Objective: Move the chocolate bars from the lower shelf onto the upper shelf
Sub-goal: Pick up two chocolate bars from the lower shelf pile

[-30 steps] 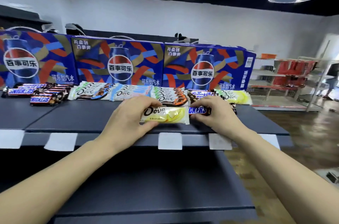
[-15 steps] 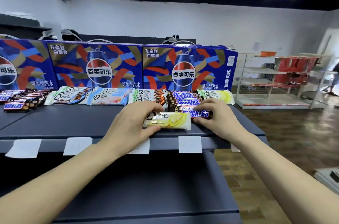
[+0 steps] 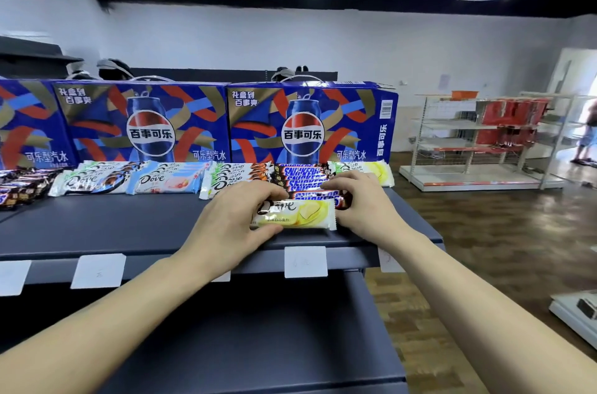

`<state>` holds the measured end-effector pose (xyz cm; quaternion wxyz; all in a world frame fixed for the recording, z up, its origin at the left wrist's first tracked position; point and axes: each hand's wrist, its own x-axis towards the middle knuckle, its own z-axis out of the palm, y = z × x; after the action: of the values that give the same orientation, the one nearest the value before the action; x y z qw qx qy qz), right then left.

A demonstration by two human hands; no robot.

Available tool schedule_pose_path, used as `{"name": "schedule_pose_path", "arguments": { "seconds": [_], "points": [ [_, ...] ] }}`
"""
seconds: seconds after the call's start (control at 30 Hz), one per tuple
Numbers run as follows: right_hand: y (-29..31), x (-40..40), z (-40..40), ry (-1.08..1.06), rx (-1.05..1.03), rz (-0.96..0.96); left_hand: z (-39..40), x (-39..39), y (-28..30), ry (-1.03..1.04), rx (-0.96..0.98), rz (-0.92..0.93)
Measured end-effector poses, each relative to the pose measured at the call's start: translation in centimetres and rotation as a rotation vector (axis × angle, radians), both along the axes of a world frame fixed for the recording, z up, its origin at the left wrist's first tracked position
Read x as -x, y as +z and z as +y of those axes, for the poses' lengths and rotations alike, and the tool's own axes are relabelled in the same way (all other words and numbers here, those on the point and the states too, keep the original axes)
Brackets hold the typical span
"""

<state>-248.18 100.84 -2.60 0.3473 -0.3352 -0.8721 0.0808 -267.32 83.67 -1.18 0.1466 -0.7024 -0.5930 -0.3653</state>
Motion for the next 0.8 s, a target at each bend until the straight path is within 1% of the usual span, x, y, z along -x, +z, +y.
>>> {"name": "schedule_pose_path", "arguments": {
  "seconds": [0.13, 0.2, 0.47, 0.63, 0.8],
  "points": [
    [0.9, -2.8, 0.7, -0.024, -0.015, 0.133, 1.7, -1.8, 0.1, -0.025, -0.004, 0.021],
    [1.3, -4.4, 1.0, -0.061, -0.003, 0.160, 2.9, -3.2, 0.3, -0.043, -0.012, 0.033],
    [1.2, -8.1, 3.6, -0.142, 0.004, 0.074, 7.2, -7.0, 0.8, -0.075, -0.030, 0.042],
    [1.1, -9.3, 6.3, -0.192, 0.001, 0.077, 10.0, -7.9, 1.5, -0.070, -0.032, 0.027],
    [1.3, -10.5, 8.6, -0.189, 0.009, 0.054, 13.6, -8.4, 1.7, -0.084, -0.017, 0.004]
  ]
}}
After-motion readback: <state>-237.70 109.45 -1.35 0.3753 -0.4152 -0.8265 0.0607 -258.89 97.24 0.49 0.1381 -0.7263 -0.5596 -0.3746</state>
